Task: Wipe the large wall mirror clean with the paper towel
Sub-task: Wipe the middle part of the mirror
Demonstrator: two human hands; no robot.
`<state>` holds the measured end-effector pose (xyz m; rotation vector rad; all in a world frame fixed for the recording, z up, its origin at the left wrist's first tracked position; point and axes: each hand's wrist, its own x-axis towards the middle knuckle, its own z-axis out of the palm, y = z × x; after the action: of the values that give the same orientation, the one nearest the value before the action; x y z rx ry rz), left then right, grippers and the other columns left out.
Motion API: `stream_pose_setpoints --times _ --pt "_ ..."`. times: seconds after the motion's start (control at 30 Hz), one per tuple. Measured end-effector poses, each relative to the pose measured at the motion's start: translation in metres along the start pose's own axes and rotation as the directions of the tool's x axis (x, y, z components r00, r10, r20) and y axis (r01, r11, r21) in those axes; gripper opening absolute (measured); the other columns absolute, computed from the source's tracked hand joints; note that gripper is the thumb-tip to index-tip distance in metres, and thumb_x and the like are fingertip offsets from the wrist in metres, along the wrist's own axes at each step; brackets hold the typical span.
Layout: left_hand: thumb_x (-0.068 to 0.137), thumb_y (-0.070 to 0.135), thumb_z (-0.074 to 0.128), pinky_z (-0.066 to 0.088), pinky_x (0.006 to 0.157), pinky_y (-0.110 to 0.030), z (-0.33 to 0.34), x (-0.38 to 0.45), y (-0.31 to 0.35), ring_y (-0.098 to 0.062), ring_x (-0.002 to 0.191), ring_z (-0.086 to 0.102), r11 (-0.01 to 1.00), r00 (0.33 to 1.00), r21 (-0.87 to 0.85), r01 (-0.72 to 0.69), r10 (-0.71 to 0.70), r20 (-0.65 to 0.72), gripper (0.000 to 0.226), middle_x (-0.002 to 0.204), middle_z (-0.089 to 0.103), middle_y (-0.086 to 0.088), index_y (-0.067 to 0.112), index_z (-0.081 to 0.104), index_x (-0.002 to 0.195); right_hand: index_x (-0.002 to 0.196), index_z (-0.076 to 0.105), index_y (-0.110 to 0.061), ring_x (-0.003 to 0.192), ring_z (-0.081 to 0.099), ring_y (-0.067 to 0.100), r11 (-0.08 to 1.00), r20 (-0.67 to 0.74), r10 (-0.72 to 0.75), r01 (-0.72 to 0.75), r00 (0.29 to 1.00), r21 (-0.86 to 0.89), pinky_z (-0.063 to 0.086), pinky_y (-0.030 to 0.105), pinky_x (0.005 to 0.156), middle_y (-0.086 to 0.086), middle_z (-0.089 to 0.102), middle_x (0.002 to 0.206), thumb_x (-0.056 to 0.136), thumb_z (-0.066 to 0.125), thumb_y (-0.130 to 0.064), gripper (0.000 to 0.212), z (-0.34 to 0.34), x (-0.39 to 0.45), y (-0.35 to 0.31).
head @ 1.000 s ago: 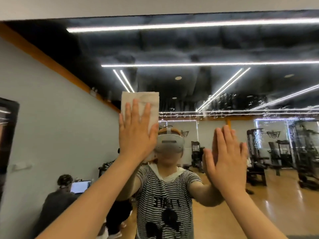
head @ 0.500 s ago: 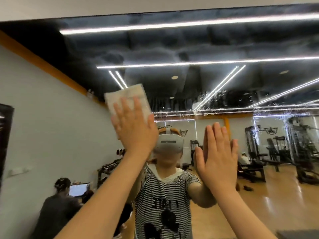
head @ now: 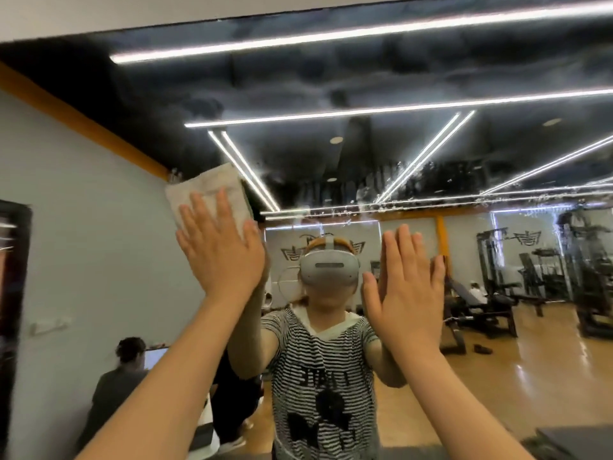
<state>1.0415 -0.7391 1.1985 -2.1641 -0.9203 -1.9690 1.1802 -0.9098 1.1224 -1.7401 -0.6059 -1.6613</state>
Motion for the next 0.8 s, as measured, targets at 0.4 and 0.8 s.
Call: stream_pose_setpoints --times 0.4,0.8 --pt "0.094 0.050 0.015 0.000 0.116 -0.049 0.026 -0.034 0.075 -0.036 0.148 0.005 0.967 0.967 0.012 -0.253 0.253 -0.022 0.067 0.162 0.008 -0.015 0.023 0.011 0.155 0.151 0.026 -0.009 0.145 0.021 0.026 1.000 0.032 0.005 -0.005 0.999 -0.011 0.002 0.044 0.117 0.011 0.026 0.158 0.096 0.029 -0.045 0.066 0.003 -0.002 0.001" --pt "0.095 0.047 0.022 0.006 0.115 -0.052 0.028 -0.037 0.075 -0.038 0.147 0.012 0.956 0.954 -0.022 -0.293 0.291 -0.070 0.065 0.160 0.016 -0.018 0.019 0.020 0.154 0.150 0.030 -0.009 0.145 0.018 0.024 1.000 0.003 -0.012 0.012 1.000 -0.006 -0.002 0.041 0.117 0.011 0.028 0.157 0.095 0.033 -0.043 0.064 0.004 -0.001 0.002"
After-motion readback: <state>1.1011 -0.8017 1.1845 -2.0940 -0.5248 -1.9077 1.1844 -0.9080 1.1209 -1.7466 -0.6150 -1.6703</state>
